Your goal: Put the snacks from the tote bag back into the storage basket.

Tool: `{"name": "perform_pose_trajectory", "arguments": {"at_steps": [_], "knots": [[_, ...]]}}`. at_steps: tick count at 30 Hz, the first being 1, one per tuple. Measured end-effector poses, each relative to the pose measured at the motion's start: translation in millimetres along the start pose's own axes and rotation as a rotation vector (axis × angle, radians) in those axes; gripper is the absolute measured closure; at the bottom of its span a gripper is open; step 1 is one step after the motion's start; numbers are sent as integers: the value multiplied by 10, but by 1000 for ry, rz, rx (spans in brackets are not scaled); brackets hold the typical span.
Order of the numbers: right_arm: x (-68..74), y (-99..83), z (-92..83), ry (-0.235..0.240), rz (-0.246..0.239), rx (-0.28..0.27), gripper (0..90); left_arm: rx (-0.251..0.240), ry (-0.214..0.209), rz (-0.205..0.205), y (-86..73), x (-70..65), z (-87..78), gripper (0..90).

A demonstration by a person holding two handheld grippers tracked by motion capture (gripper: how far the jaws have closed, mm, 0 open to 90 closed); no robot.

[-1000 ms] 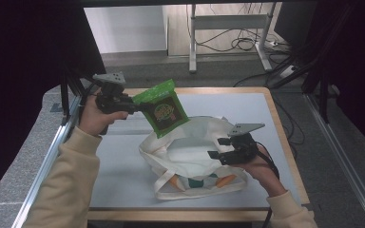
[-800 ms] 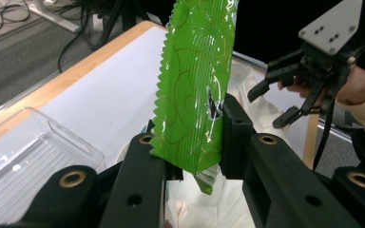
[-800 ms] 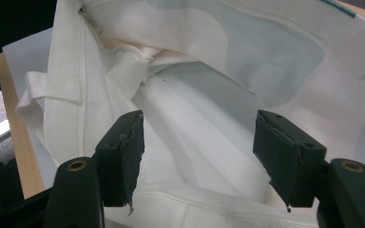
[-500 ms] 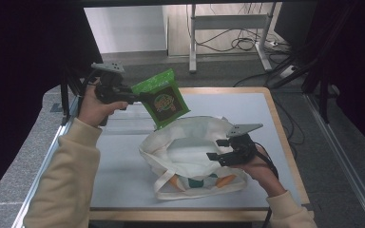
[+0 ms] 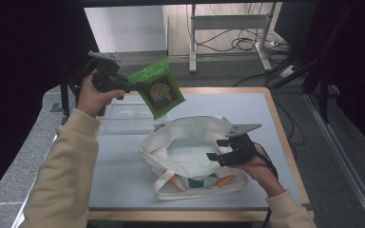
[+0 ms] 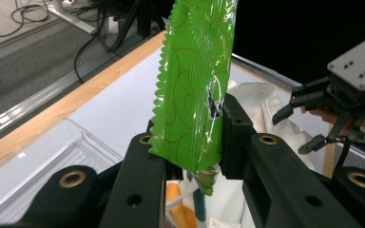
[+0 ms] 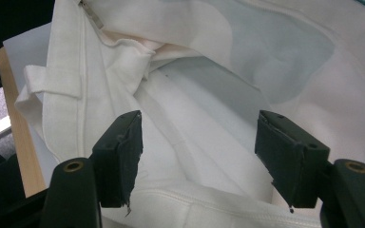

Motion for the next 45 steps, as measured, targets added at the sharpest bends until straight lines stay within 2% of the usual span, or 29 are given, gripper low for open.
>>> {"name": "perform_pose_trajectory", "arguments": {"at_steps": [8, 15, 26, 34, 45], "knots": [[14, 5, 7, 7, 1, -1, 330, -6, 16, -20, -23, 111, 10, 746], [15, -3, 21, 8, 4, 6, 326, -9, 24, -11, -46, 249, 37, 746], [-6, -12, 26, 10, 9, 8, 318, 24, 64, -35, -110, 484, 127, 746], [-10, -7, 24, 8, 10, 6, 307, 29, 86, -47, -156, 622, 137, 746], [-34, -4, 30, 6, 9, 6, 303, 47, 100, -50, -209, 776, 315, 746]]}}
Point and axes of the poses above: each handheld gripper's, and its own axes: z roughly forward along the jaws, y roughly out of its top, x roughly to its left, the point moved 7 cm from there along z, roughly forward along the jaws, and after that the axes turned 8 degrees about y, right-handed, at the moved point
